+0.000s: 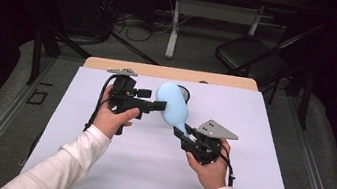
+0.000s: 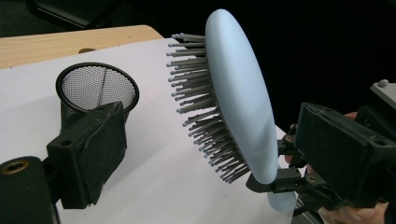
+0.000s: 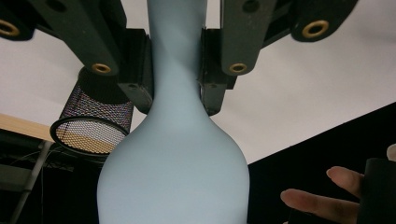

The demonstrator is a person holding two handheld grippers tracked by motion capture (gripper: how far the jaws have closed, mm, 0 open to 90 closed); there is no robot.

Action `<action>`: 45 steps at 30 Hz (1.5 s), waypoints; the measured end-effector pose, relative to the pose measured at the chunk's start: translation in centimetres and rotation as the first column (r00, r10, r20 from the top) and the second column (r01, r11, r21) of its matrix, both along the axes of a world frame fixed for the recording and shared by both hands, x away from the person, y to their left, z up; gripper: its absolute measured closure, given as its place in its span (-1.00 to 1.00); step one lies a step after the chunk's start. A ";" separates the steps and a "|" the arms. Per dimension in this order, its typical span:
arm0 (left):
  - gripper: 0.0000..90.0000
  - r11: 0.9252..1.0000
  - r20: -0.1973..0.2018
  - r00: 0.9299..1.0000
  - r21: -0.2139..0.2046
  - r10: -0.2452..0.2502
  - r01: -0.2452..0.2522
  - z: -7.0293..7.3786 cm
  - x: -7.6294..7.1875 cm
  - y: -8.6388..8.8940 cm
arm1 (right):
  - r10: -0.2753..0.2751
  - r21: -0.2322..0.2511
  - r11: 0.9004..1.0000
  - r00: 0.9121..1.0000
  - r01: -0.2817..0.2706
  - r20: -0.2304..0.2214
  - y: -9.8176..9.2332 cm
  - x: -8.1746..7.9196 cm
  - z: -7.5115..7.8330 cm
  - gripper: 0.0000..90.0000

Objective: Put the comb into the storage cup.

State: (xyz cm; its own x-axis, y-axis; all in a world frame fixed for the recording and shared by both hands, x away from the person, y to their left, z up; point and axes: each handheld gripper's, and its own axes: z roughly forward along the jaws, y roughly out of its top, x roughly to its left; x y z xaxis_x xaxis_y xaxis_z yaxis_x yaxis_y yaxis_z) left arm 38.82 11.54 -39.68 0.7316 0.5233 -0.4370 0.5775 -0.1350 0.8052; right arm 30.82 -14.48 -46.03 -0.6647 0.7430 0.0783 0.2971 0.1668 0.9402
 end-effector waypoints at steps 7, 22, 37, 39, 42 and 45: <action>-0.67 1.000 -0.005 1.000 -0.028 0.002 -0.002 0.1 0.4 0.0 | 0.010 0.004 1.000 1.000 -0.010 0.004 0.2 -0.1 0.0 0.54; -0.66 0.999 -0.042 0.999 -0.046 -0.016 0.014 0.3 1.0 -0.7 | 0.022 0.010 1.000 1.000 -0.022 0.007 0.4 -0.3 0.0 0.54; -0.59 0.997 -0.067 0.997 -0.079 -0.027 0.022 0.1 1.4 -1.2 | 0.036 0.006 0.999 0.999 -0.036 0.012 0.8 -0.5 -0.1 0.54; -0.57 0.996 -0.070 0.997 -0.085 -0.025 0.019 0.1 1.4 -1.2 | 0.037 0.005 0.999 0.999 -0.037 0.015 0.8 -0.5 -0.1 0.54; -0.54 0.995 -0.073 0.997 -0.095 -0.020 0.013 0.1 1.4 -1.3 | 0.038 0.006 0.999 0.999 -0.038 0.015 0.8 -0.5 -0.1 0.54; -0.51 0.995 -0.073 0.997 -0.093 -0.027 0.020 0.0 1.5 -1.3 | 0.039 0.005 0.999 0.999 -0.039 0.015 0.9 -0.5 -0.1 0.54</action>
